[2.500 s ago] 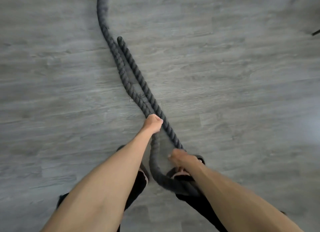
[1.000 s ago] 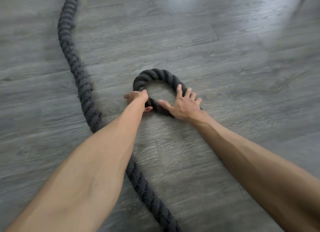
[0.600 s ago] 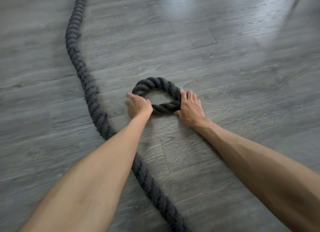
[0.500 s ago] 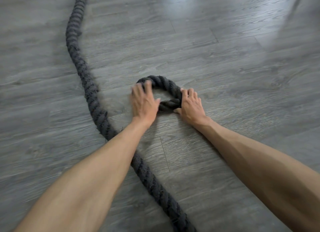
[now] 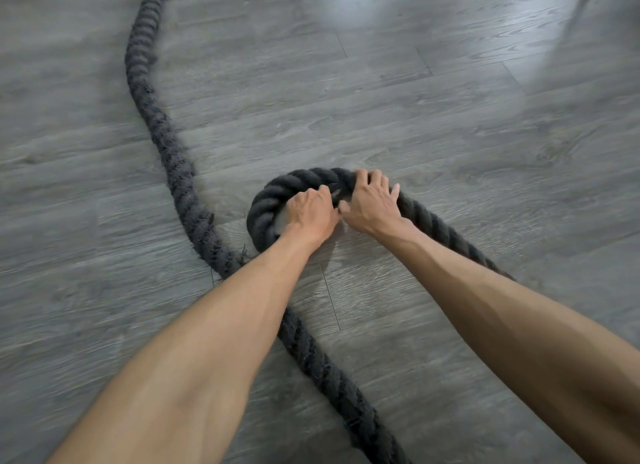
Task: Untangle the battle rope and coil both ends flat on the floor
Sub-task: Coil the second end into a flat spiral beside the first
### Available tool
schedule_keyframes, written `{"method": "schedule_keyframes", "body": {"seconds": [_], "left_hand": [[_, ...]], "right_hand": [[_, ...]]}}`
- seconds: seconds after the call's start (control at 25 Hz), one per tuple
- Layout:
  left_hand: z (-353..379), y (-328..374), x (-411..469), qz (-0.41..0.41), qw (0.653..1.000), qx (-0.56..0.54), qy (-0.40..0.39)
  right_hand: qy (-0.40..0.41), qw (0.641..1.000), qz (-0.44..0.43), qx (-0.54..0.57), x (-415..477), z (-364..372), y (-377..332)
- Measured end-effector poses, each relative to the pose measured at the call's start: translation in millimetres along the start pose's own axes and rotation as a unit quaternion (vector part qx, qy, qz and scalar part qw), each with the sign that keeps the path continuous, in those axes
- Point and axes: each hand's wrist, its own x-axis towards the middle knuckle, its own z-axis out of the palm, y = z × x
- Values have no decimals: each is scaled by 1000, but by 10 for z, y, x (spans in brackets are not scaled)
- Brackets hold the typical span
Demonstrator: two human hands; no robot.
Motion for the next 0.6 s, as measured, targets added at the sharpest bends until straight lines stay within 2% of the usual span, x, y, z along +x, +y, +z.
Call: {"method": "schedule_keyframes", "body": {"seconds": [0.16,0.28,0.4,0.48,0.6], "left_hand": [[-114,-20,161,-149,973,-143,-101],[-122,-20,207,-210,942,-220,-140],[-141,-6,184,-262,912,-273,-161],[-167,4,153,-303,879,-327,-169],[-163,20,153,-372,807,-424,-174]], "right_hand": [[-22,997,33,-72,-60,-64,75],[-45,992,36,-109,-110,-83,88],[-71,985,74,-139,-73,-248,204],[-91,984,106,-114,-94,-362,318],[-139,982,85,-93,-315,-299,240]]}}
